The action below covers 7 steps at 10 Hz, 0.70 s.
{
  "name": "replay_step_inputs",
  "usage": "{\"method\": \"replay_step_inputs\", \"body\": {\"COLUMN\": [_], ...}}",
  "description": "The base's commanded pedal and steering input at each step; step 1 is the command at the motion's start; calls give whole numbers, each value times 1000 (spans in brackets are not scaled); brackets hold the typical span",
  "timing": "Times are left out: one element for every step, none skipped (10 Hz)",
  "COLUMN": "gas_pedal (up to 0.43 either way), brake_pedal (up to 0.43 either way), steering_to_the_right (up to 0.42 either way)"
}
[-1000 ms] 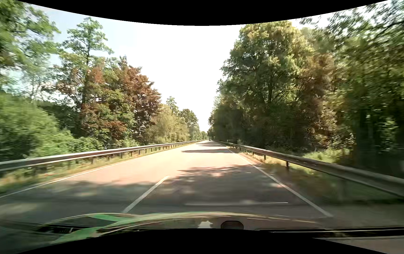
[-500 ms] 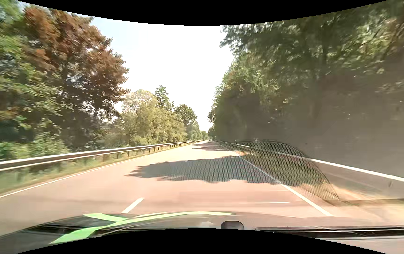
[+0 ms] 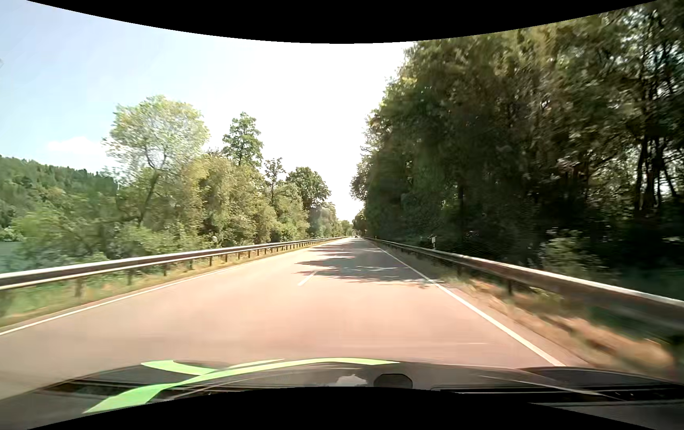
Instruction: Follow the waypoints while adhering to traffic rules and regulations
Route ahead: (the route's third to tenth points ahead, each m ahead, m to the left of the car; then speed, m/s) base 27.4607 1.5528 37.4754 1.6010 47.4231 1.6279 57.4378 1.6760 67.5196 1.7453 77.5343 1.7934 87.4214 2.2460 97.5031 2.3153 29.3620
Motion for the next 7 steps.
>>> {"method": "replay_step_inputs", "body": {"gas_pedal": [177,177,177,197,209,220,220], "brake_pedal": [0,0,0,0,0,0,0], "steering_to_the_right": [-3,-3,-3,-3,-2,0,0]}}
